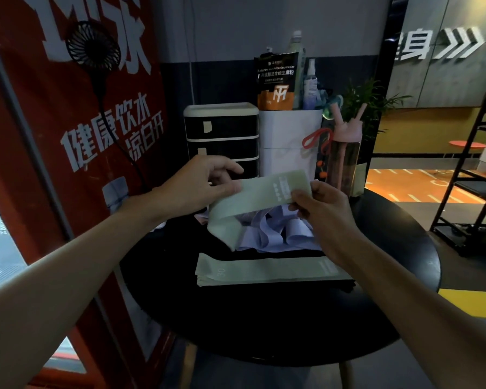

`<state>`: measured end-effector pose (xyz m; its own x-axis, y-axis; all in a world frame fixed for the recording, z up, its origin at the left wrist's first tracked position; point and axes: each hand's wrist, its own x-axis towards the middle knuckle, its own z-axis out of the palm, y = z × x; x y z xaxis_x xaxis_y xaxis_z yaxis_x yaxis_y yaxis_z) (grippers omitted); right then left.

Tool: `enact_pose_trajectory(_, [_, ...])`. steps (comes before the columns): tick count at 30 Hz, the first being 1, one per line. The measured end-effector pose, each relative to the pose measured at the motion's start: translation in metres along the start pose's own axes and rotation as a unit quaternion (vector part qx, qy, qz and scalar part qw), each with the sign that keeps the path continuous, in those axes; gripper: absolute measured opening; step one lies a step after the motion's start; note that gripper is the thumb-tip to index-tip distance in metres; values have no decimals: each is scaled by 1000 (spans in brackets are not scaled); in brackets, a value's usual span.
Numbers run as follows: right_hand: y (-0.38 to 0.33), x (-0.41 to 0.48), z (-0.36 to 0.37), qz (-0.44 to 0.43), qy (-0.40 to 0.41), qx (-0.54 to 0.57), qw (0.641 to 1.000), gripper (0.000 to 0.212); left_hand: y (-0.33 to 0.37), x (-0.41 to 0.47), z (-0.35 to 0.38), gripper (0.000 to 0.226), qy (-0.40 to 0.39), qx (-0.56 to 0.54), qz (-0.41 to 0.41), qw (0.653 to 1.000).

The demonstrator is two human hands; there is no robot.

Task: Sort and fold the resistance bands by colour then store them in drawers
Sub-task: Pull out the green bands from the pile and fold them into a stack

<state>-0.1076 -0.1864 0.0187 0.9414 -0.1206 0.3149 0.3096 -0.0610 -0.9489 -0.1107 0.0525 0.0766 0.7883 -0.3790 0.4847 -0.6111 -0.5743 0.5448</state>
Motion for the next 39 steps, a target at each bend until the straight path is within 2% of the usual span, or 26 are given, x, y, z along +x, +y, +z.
enact_pose_trajectory(7, [-2, -7, -9, -3, 31, 61, 998, 16, -10, 0, 13, 7, 2, 5, -41, 999])
enact_pose_trajectory(11, [0, -7, -17, 0, 37, 60, 998, 13, -16, -2, 12, 9, 8, 15, -51, 999])
enact_pose_trajectory(15, [6, -10, -21, -1, 35, 20, 999, 8, -20, -7, 17, 13, -23, 31, -60, 997])
enact_pose_trajectory(21, [21, -16, -26, 3, 27, -20, 999, 8, -28, -19, 26, 19, -63, -8, -98, 993])
enact_pose_trajectory(26, [27, -15, -30, 24, 45, 26, 998, 6, -28, -27, 27, 17, -101, -10, -103, 990])
enact_pose_trajectory(30, [29, -11, -46, 30, 76, 44, 996, 7, -40, -33, 18, 18, -99, -24, -132, 986])
enact_pose_trajectory(34, [37, -10, -60, 57, 74, 50, 994, 8, -47, -39, 8, 13, -99, -74, -142, 982])
enact_pose_trajectory(37, [45, -12, -67, 55, 73, 35, 995, 11, -45, -45, 9, 23, -93, -134, -164, 973])
enact_pose_trajectory(39, [47, -14, -71, 34, 68, 19, 997, 22, -47, -51, 12, 27, -74, -174, -180, 965])
